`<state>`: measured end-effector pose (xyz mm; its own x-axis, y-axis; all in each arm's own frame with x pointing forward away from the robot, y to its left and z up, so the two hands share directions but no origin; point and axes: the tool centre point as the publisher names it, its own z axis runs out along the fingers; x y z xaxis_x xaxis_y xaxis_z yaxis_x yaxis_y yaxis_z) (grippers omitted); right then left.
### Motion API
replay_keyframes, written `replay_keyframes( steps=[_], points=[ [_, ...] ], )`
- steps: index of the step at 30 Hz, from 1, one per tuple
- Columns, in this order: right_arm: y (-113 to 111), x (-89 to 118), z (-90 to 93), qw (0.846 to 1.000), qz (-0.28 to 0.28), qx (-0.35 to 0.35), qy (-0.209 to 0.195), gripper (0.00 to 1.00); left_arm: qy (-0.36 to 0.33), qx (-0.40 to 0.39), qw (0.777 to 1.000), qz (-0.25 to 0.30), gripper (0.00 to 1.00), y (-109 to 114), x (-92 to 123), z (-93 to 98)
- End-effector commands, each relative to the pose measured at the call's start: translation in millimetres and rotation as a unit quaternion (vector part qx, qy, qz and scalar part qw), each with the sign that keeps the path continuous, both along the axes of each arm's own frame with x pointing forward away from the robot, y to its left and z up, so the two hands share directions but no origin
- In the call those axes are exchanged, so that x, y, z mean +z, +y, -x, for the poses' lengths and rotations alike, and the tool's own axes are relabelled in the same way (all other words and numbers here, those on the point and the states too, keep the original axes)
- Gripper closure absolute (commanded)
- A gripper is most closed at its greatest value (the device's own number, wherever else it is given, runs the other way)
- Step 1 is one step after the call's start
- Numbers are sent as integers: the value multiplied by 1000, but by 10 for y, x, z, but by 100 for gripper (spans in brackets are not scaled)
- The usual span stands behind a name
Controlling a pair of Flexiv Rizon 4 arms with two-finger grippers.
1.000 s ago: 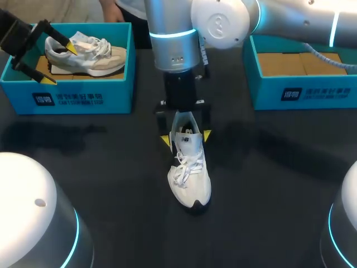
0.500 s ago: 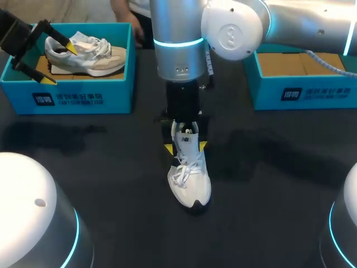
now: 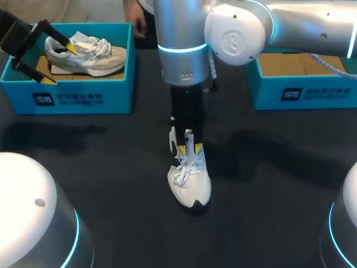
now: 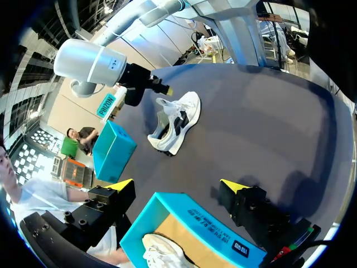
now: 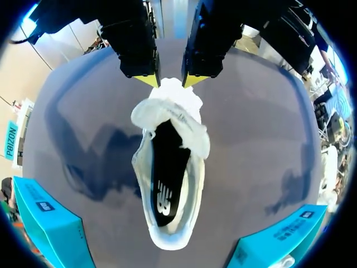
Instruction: Take the shoe out of the shoebox, open the shoe tongue, remove and reinsert the insole, then place the shoe into the shoebox
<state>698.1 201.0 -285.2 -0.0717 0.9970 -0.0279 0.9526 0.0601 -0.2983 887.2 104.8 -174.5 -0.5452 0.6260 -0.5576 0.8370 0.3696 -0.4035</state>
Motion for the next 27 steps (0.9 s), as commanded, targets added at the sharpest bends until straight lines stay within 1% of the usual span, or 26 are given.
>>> replay_keyframes(
  steps=[1,7,10,13,14,16,17,19,21,27],
  points=[
    [-24,-57,-106,1000,-1,5,1,76,0,0,1000,-2,0,3,5,6],
    [40,-159,-339,999,-15,31,-6,76,0,0,1000,-2,0,3,5,6],
    [78,-201,-452,999,-19,43,-9,78,0,0,1000,-2,0,3,5,6],
    [83,-264,-532,999,-17,50,-8,77,0,0,1000,-2,0,3,5,6],
    [70,-297,-552,999,-13,52,0,76,0,0,1000,-2,0,3,5,6],
    [54,-311,-563,999,-8,53,0,76,0,0,1000,-2,0,3,5,6],
    [45,-304,-566,999,-3,53,1,74,0,0,1000,-2,0,3,5,6],
    [33,-244,-549,999,1,50,-4,73,0,0,1000,-2,0,3,5,6],
    [40,-182,-498,999,4,48,-5,71,0,0,1000,-2,0,3,5,6],
    [70,-86,-298,999,7,35,-5,67,0,0,1000,-2,0,3,5,6]
  ],
)
